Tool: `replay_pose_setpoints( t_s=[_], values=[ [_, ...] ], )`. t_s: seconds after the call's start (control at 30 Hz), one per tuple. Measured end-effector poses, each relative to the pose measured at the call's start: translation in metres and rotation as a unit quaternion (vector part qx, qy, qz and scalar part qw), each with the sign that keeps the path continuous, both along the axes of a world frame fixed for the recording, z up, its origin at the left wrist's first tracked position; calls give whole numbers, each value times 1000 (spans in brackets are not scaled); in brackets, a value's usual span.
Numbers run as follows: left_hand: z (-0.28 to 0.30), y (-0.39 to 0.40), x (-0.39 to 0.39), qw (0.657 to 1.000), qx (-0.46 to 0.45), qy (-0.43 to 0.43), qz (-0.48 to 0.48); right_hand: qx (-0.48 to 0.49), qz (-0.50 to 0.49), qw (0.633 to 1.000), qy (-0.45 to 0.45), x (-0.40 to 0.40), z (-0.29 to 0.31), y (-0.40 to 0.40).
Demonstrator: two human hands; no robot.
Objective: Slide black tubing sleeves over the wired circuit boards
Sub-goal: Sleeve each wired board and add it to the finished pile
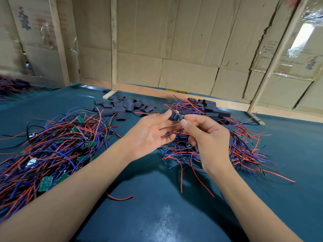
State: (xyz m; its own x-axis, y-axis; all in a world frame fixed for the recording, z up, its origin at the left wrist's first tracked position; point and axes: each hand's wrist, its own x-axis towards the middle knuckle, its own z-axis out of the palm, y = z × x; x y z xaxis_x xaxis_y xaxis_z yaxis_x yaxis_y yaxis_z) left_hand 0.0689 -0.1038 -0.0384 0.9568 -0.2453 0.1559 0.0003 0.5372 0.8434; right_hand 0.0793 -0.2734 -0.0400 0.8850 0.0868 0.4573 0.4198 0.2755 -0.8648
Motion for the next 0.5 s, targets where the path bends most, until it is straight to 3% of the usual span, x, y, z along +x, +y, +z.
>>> replay_pose_setpoints(
  t_s=[0.3,0.5],
  values=[
    [0,-4,1,1000,1,28,-6,-33,13,999,-15,-1,-2,1],
    [1,-12,0,998,50,32,22,-10,23,999,47,1,-7,5]
  ],
)
